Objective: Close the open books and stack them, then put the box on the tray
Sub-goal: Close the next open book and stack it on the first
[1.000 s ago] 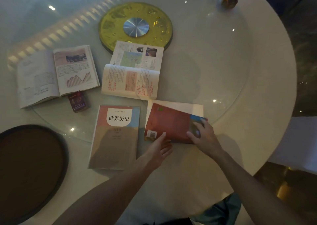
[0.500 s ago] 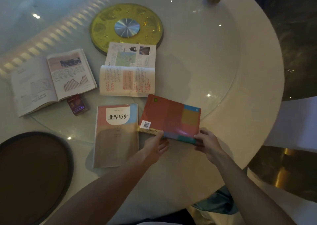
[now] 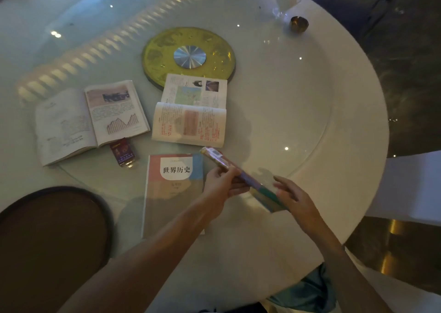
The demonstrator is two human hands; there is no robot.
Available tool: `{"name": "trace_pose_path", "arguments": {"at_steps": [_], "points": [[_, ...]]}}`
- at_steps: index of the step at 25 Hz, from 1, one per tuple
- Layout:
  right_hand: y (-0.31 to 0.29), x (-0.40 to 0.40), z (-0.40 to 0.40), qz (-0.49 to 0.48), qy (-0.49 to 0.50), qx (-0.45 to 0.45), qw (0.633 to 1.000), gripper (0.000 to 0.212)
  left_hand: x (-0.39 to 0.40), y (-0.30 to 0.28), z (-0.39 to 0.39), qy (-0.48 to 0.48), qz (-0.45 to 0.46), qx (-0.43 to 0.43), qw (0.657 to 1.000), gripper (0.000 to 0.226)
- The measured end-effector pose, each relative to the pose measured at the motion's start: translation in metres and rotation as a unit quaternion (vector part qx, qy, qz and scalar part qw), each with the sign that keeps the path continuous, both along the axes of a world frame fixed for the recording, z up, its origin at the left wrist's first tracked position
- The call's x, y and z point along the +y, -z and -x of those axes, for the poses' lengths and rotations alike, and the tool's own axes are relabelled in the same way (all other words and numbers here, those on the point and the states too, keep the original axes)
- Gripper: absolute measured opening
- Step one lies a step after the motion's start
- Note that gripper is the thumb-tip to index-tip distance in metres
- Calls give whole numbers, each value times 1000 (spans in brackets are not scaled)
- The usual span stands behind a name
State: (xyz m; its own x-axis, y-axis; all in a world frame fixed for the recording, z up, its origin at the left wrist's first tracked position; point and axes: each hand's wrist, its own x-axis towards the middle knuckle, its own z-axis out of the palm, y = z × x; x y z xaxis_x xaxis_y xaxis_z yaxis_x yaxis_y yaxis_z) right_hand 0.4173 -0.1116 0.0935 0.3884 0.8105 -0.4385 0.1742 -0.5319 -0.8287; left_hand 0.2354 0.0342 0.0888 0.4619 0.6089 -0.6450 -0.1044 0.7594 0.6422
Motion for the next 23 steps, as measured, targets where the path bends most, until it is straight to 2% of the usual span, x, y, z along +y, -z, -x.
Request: {"name": "trace_pose_path", "arguments": {"at_steps": [2,3,5,6,8,11,13,15,17,18,20,21,22,23], "points": [[-16,14,12,12,-111,-22,994,54,10,-10,6,2,-20,9,1000,25],[-18,22,18,7,-141,-69,988,49,14,-15,11,-2,-27,12,1000,27],[-23,42,32,-23,-156,-138,978,47,22,-17,25,-15,-29,3,999,29],[-25,50,37,-40,-147,-134,979,49,27,-15,34,-23,-31,-4,999,29],[-29,64,42,-65,-87,-55,993,52,35,-11,54,-38,-57,29,997,32],[-29,78,44,-46,-11,85,995,37,40,-2,89,-54,-100,145,983,44],[-28,82,47,-30,-6,155,987,35,41,8,117,-70,-119,171,976,54],[-25,86,51,-13,-24,194,981,39,44,18,146,-71,-162,186,966,74],[-25,97,57,26,-67,189,979,45,52,24,172,-16,-250,267,931,104],[-26,106,60,52,-99,170,979,46,57,25,182,40,-318,332,887,109],[-31,129,72,106,-188,110,970,42,66,21,193,168,-464,401,772,99],[-35,142,83,128,-234,76,961,38,69,17,195,226,-504,381,741,85],[-39,155,96,140,-270,51,951,32,73,20,199,268,-508,342,743,69],[-43,166,109,143,-288,39,946,29,73,18,202,290,-480,301,771,54]]}}
